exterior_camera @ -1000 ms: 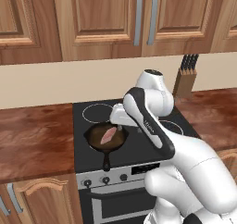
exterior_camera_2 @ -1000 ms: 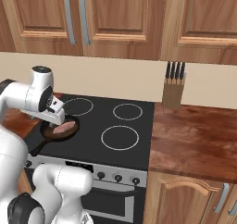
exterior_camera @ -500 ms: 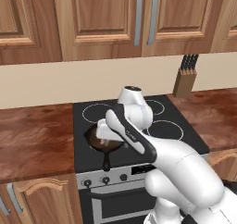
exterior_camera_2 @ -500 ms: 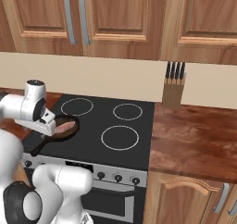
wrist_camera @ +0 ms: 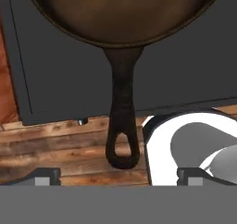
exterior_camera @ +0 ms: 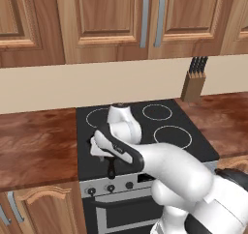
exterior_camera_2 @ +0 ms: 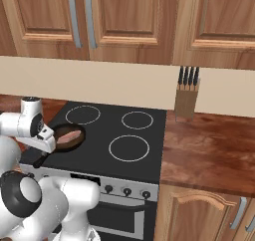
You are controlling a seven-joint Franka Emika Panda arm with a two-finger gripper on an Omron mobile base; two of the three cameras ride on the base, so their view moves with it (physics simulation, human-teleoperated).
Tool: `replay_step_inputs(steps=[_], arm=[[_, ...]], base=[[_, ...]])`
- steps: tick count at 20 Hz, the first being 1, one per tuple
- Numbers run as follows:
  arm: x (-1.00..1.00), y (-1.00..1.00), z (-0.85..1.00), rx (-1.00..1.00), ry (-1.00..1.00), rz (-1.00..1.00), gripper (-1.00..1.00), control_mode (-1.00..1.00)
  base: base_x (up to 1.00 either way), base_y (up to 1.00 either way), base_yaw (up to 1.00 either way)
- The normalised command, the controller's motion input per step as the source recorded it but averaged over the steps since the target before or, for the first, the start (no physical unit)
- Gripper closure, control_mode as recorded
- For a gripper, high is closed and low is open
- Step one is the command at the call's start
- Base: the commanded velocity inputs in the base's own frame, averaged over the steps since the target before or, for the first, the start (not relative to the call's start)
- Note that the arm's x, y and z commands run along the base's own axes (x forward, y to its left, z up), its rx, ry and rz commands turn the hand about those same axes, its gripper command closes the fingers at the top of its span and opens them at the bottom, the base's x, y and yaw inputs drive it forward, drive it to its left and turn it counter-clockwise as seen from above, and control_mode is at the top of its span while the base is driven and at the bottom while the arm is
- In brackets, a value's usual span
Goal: Pick up the pan with the steak in it and place it on the dining table. Then place the steak on the plate.
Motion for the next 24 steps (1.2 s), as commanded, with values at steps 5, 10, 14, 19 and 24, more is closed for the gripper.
replay_step_inputs(steps=[5, 10, 14, 19, 24], arm=[[0.34, 0.02, -0.31, -0.12, 0.01, -0.06, -1.00, -1.00], [0.34, 0.00, -0.28, -0.10, 0.02, -0.04, -1.00, -1.00], [0.20, 0.03, -0.25, -0.05, 0.00, 0.00, -1.00, -1.00], [0.18, 0.06, -0.32, -0.02, 0.04, 0.00, -1.00, -1.00], [0.09, 0.05, -0.46, -0.03, 0.06, 0.00, -1.00, -1.00]], base=[[0.00, 0.00, 0.00], [0.00, 0.00, 0.00], [0.00, 0.00, 0.00], [0.00, 0.00, 0.00], [0.00, 0.00, 0.00]])
